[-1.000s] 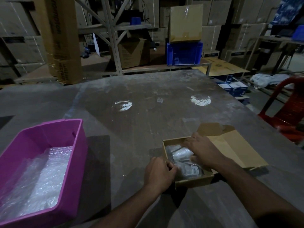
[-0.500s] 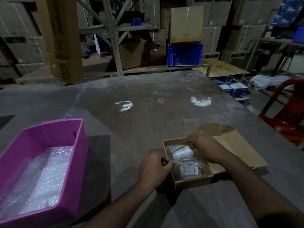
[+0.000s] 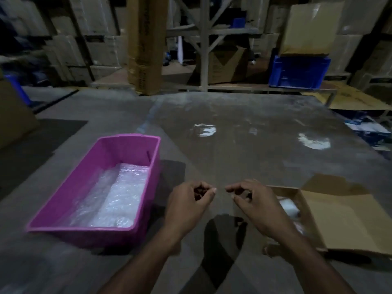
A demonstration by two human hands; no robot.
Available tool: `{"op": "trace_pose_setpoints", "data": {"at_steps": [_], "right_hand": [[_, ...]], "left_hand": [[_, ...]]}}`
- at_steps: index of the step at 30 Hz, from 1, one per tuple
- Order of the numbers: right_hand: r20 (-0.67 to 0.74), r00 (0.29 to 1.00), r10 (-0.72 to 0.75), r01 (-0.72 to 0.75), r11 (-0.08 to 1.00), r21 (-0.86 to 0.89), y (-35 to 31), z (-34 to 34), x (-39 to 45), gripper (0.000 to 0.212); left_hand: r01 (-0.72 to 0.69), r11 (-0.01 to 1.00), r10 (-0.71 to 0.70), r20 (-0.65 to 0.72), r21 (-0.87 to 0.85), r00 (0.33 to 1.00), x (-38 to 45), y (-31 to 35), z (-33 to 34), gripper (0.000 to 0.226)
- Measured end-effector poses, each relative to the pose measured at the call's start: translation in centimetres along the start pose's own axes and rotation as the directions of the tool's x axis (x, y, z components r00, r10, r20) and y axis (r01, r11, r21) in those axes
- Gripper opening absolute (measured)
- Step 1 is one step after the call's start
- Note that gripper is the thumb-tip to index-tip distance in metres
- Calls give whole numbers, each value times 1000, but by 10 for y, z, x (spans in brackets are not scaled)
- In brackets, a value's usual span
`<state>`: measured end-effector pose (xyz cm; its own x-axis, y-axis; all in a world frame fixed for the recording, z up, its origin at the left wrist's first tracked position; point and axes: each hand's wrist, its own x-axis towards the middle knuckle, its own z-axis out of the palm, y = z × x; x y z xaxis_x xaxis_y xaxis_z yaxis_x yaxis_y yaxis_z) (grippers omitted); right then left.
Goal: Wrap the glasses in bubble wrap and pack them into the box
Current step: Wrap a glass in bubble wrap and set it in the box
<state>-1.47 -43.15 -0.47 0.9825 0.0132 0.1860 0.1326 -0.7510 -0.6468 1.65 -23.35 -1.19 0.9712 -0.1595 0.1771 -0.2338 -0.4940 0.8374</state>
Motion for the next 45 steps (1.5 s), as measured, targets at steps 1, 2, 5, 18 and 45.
{"op": "trace_pose_setpoints", "data": {"at_steps": [1,2,5,18,45], "right_hand": [[10,1000,-22,22,999,46,-13,11,5,23],[28,998,-47,45,995,91,-26,22,9,21],[54,989,-141,127,971,204,-67,51,27,20],[582,784,-216,497,781,-379,-205,182,95,34],[106,992,-74,92,980,-174,-205,152,91,25]], "left_hand": [[-5,1000,6,-58,7,998,-3,-3,-16,10],[-4,1000,7,-115,21,993,-6,-7,-33,9],[25,998,-7,-258,64,966,-17,-22,-81,6],[340,845,-299,-161,413,940,-22,-132,-213,43],[112,917,-68,-128,382,989,10,-123,-253,18]]}}
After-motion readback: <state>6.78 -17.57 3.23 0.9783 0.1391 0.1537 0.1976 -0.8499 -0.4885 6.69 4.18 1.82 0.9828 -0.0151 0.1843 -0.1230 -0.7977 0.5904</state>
